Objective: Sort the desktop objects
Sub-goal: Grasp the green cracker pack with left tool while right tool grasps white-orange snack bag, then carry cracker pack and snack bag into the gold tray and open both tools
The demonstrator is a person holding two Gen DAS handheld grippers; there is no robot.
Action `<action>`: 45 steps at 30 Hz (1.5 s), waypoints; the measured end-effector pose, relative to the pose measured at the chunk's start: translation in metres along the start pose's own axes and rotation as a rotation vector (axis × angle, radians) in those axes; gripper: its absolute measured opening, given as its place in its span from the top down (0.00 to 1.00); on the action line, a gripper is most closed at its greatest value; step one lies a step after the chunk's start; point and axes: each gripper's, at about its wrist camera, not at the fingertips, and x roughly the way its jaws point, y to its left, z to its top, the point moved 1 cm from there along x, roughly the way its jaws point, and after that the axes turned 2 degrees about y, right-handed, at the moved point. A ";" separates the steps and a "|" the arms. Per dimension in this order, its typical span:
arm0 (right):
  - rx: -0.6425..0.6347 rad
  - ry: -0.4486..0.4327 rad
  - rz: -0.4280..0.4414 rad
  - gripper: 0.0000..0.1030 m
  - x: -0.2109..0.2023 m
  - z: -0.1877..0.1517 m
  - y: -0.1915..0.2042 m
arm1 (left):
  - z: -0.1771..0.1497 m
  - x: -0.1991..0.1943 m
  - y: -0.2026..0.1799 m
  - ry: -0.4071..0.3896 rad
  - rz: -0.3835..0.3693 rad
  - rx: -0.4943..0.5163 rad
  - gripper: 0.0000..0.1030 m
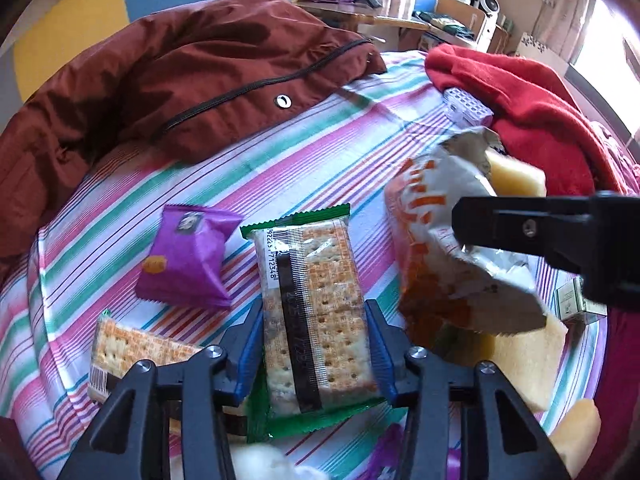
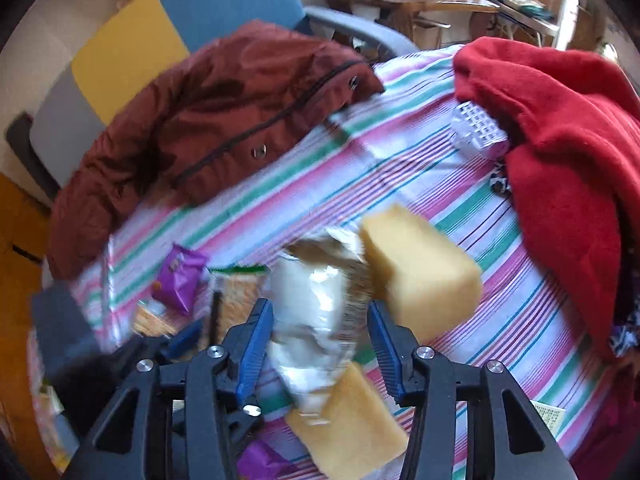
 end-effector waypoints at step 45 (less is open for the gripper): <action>-0.550 0.000 0.467 0.50 -0.066 -0.102 0.186 | -0.235 -0.251 0.178 -0.325 0.109 -0.568 0.54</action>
